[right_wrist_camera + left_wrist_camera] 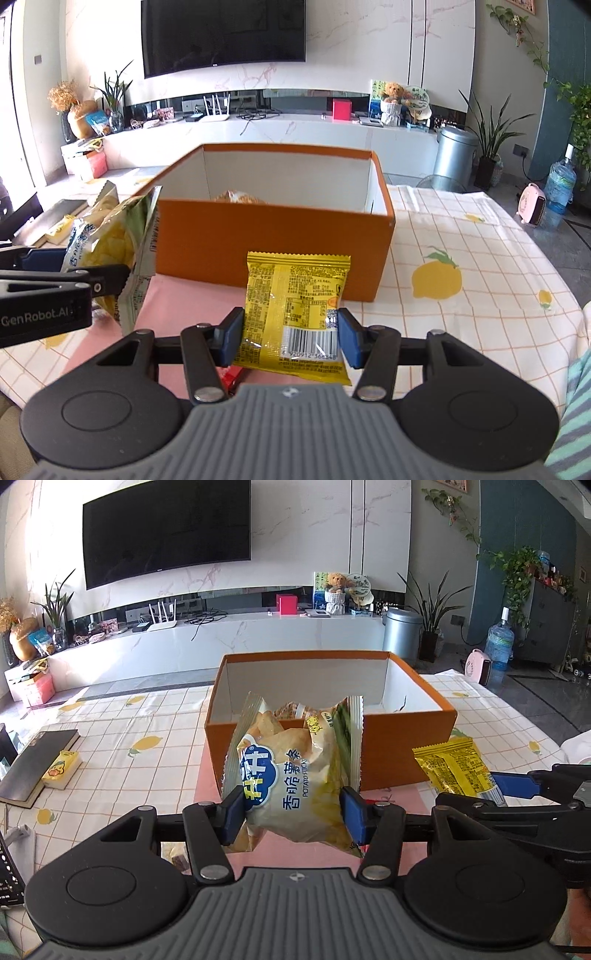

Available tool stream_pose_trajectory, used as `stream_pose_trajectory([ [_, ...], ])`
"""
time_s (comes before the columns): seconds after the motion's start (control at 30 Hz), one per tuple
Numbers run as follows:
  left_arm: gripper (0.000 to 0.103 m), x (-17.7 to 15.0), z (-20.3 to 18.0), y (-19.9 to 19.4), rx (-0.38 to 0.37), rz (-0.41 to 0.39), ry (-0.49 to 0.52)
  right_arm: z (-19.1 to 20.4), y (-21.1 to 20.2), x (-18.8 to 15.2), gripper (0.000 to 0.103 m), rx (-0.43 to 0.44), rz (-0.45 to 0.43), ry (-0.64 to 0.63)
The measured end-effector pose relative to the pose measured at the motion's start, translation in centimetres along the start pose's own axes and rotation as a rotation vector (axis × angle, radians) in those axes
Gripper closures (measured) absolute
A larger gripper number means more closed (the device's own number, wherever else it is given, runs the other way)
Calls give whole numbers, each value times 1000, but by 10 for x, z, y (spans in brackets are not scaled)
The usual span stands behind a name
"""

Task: Organize snacks
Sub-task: 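Lift both held snacks and carry them over the orange box, then lower both snacks into the box and open both tools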

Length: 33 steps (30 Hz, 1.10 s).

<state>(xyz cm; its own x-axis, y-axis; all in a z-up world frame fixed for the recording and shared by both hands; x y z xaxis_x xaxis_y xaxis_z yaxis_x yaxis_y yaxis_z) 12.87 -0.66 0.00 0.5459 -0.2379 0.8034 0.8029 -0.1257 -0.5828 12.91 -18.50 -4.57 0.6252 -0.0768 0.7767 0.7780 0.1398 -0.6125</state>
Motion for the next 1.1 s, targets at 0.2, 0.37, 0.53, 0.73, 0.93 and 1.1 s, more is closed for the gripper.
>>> stream_pose_trajectory([
  [0.2, 41, 33, 5, -2, -23, -26, 6, 7, -15, 35, 52, 11, -50, -48],
  [0.37, 41, 53, 21, 10, -59, -17, -46, 10, -19, 67, 52, 19, -82, -80],
  [0.53, 42, 72, 33, 20, -58, -31, -32, 18, -11, 101, 52, 17, -115, -132],
  [0.73, 42, 92, 42, 39, -73, -32, -33, 20, 18, 134, 52, 10, -104, -156],
  [0.93, 42, 103, 45, 65, -69, 1, -3, 19, 58, 157, 52, -9, -68, -166],
  [1.1, 42, 102, 43, 94, -76, 69, 17, 16, 99, 165, 52, -11, 8, -155],
])
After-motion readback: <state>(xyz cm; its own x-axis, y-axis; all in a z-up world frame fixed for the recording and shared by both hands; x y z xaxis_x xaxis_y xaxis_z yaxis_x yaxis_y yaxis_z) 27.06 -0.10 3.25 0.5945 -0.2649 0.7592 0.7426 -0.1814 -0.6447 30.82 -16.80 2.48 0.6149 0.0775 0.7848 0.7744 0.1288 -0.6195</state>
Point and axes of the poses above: each gripper's, at about its wrist camera, not at the fingertips, and y roughly the way its jaws point, z to its left, x to its top, the point moved 7 cm from there along y, roughly the way its jaws point, and after that the axes turned 9 degrees about y, right-handed, at the moved point
